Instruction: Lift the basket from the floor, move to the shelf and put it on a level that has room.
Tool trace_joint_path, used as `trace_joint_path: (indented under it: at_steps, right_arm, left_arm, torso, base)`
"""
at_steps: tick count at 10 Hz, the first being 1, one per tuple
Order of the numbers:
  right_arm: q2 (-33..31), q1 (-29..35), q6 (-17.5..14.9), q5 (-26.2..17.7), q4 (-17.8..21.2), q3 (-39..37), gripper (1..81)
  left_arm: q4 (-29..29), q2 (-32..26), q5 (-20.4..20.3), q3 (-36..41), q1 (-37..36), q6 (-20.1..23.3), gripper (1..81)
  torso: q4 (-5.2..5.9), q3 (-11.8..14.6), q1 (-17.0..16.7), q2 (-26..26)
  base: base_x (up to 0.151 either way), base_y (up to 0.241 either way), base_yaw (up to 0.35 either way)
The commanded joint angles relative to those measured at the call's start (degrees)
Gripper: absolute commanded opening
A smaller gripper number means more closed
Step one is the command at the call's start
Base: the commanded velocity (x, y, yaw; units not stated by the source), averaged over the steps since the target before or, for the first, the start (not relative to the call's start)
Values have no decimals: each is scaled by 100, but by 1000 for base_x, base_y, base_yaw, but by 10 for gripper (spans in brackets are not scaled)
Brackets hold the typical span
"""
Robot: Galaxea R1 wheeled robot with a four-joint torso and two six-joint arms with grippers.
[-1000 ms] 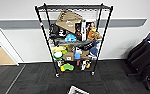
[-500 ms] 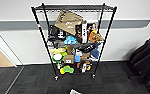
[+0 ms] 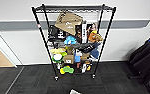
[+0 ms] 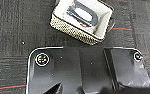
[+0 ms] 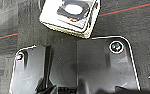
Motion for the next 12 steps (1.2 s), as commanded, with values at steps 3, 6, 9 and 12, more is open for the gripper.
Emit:
trace_joint_path:
  at_steps: [3, 6, 9, 12]
  right_arm:
    - [-8, 278, 12, -301, 172, 17, 811]
    - [-16, 268, 11, -301, 172, 8, 811]
    - [1, 234, 12, -310, 181, 8, 811]
    - [19, 172, 12, -309, 172, 8, 811]
  left_arm:
    - [-12, -51, 441, 10, -275, 21, 811]
    - [-39, -95, 442, 36, -319, 12, 811]
    - [-56, -113, 521, 45, -319, 12, 811]
    - [-83, -113, 530, 36, -301, -41, 811]
  torso:
    - [0, 0, 385, -603]
    - [0, 0, 684, -1082]
    - [0, 0, 1049, -1657]
    - [0, -231, 1421, -2247]
  base:
    - [0, 0, 0]
    - [0, 0, 0]
    - [0, 0, 0]
    - [0, 0, 0]
